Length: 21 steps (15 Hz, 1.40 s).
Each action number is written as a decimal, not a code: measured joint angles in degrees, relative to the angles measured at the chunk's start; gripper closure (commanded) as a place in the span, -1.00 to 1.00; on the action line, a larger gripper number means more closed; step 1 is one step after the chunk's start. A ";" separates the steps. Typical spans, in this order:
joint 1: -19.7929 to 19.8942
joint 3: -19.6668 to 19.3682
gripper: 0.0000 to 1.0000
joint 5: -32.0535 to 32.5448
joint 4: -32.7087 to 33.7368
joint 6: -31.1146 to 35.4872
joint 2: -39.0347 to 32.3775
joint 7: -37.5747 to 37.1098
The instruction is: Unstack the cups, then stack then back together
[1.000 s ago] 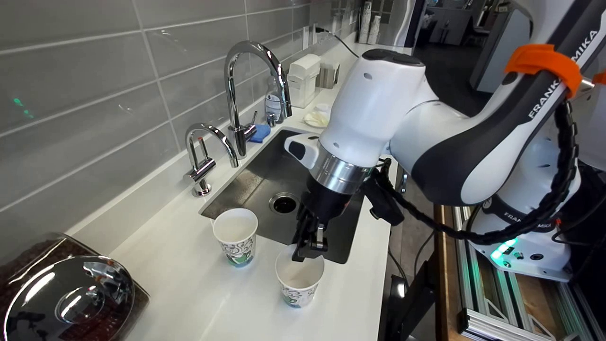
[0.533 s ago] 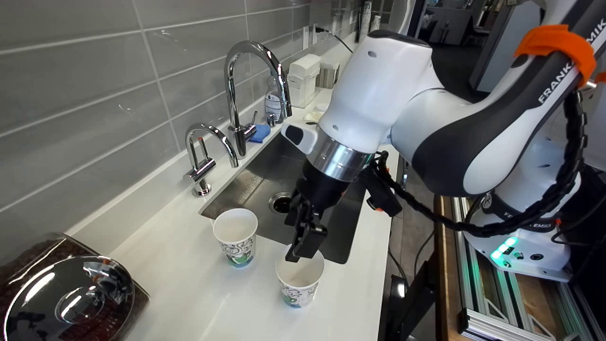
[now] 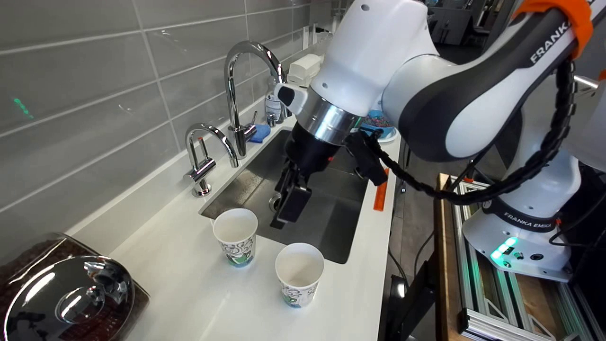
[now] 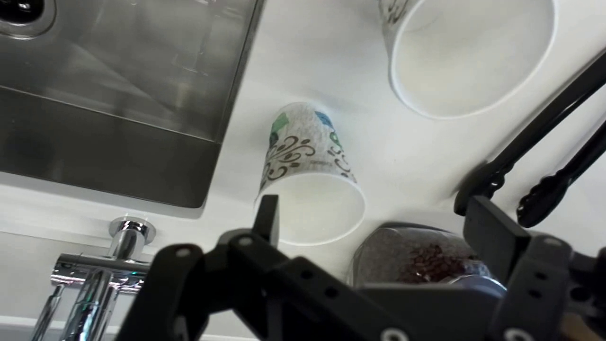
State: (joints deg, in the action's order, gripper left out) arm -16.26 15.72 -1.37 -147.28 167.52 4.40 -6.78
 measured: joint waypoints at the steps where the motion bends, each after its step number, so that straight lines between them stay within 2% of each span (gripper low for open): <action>1: 0.89 -0.18 -1.00 1.36 0.77 -1.27 -0.02 -0.94; 6: 3.71 -0.50 -1.00 7.91 5.42 -7.03 -1.53 -5.82; 15: 3.60 -0.42 -1.00 14.95 11.69 -10.05 -9.34 -12.48; 19: 3.45 -0.90 -0.72 18.62 13.53 -10.05 -12.37 -15.86; 20: 3.43 -1.03 -0.57 19.34 13.99 -10.05 -13.00 -16.67; 21: 3.41 -1.18 -0.68 20.00 14.45 -10.05 -13.59 -17.49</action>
State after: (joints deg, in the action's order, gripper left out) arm -12.85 14.54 18.64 -132.83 157.46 -9.19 -24.27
